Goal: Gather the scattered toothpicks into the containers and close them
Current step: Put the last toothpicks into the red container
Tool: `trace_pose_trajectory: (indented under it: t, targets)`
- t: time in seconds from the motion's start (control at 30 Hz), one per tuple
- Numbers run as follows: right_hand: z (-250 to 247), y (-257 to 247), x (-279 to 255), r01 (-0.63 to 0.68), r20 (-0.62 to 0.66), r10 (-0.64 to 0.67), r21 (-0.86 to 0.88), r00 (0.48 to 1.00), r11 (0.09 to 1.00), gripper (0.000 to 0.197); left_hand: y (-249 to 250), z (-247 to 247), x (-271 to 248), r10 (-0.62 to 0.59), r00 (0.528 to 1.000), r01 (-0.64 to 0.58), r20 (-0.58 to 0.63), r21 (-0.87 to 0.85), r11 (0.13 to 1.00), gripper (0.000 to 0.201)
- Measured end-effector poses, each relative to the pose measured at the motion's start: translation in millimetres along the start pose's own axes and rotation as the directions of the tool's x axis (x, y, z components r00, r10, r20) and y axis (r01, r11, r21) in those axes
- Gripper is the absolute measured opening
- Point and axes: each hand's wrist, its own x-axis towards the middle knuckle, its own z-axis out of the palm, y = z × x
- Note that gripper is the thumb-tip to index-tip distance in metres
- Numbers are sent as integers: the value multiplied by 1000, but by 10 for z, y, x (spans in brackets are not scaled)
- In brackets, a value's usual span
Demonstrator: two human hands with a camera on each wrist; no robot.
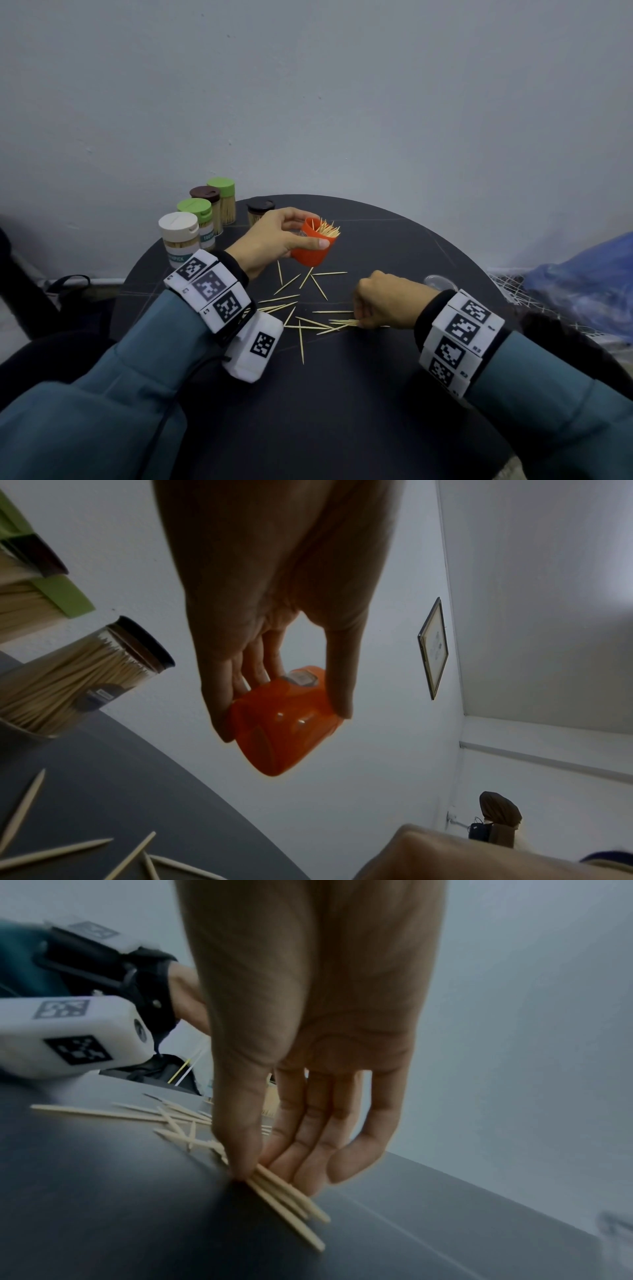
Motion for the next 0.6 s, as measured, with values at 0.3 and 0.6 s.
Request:
trace_pose_trajectory:
  t: [0.3, 0.6]
  targets:
    - [-28, -148, 1, 31, 77, -11, -270, 997, 962, 29, 8, 6, -14, -7, 1000, 7, -3, -3, 1000, 52]
    - [-72, -3, 39, -36, 35, 41, -124, 999, 992, 23, 10, -1, -11, -4, 1000, 4, -6, 7, 1000, 49]
